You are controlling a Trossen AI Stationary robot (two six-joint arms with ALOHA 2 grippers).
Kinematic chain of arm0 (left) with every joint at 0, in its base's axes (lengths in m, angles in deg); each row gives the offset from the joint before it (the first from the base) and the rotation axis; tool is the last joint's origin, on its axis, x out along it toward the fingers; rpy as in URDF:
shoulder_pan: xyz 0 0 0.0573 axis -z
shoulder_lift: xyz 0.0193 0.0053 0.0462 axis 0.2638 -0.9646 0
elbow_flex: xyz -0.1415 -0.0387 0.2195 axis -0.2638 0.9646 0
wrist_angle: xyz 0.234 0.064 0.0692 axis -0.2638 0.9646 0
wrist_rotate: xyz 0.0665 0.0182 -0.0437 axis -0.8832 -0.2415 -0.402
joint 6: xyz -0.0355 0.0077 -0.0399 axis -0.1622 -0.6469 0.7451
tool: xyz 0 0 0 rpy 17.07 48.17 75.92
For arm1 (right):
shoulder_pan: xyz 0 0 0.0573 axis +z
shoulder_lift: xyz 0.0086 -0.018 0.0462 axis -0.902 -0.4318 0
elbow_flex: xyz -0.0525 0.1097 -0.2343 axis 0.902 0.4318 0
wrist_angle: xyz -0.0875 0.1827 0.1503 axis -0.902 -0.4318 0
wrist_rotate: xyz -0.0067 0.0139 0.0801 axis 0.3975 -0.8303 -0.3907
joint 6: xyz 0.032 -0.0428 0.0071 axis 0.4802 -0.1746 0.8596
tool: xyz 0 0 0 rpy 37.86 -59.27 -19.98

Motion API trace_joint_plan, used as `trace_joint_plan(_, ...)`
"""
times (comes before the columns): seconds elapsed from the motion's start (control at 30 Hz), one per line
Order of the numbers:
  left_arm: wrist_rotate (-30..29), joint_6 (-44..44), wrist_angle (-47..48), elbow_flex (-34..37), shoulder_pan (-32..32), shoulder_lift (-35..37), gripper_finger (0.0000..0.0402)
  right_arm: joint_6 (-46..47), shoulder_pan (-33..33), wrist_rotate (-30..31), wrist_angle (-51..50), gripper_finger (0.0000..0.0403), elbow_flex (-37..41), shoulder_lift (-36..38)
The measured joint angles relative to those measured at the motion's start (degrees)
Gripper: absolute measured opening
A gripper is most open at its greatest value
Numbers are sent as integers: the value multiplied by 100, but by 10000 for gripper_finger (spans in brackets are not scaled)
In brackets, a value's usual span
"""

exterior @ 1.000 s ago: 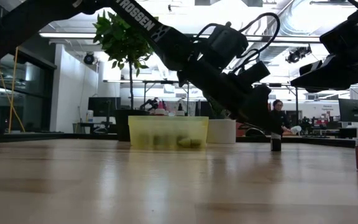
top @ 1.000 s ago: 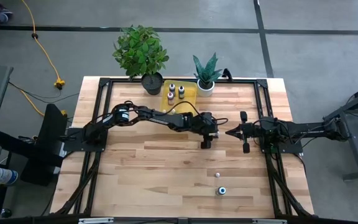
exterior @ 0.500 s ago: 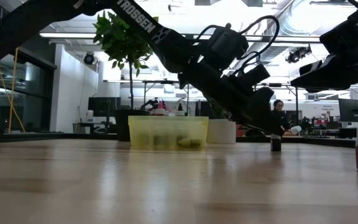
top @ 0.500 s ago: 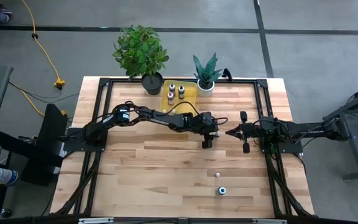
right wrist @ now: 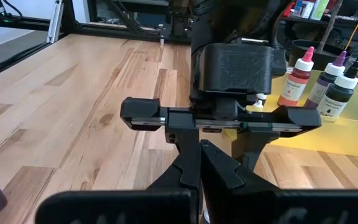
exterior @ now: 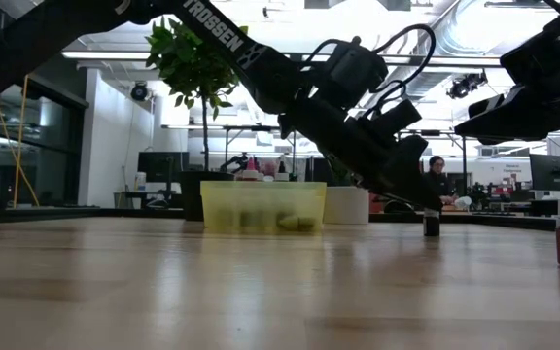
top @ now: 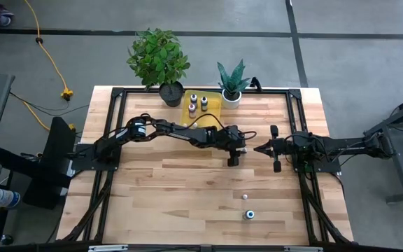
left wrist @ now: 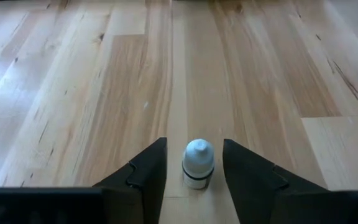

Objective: Pick & Place food coloring
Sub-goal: Put the small brown food coloring bottle into the yellow bin

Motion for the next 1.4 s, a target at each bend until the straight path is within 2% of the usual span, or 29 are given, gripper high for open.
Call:
trace_joint_plan(0.57, 11, 11, 15, 0, 0, 0, 54, 2, 0, 0, 2, 0, 0, -1)
trace_joint_plan(0.7, -144, 115, 20, 0, -1, 17, 38, 0, -1, 0, 2, 0, 0, 0)
trace_joint_plan(0.8, -270, 338, 145, -86, -2, 35, 35, 0, -2, 0, 2, 0, 0, -2)
trace_joint_plan(1.0, -381, 882, 967, -850, -5, 44, 37, 1, -1, 0, 1, 0, 0, -1)
trace_joint_plan(1.23, -981, 1573, 1896, -1572, -4, 46, 37, 2, -1, 0, 2, 0, 0, 0)
trace_joint_plan(1.4, -1079, 2220, 2110, -1663, -44, 180, 37, 0, 0, 0, 2, 0, 0, -2)
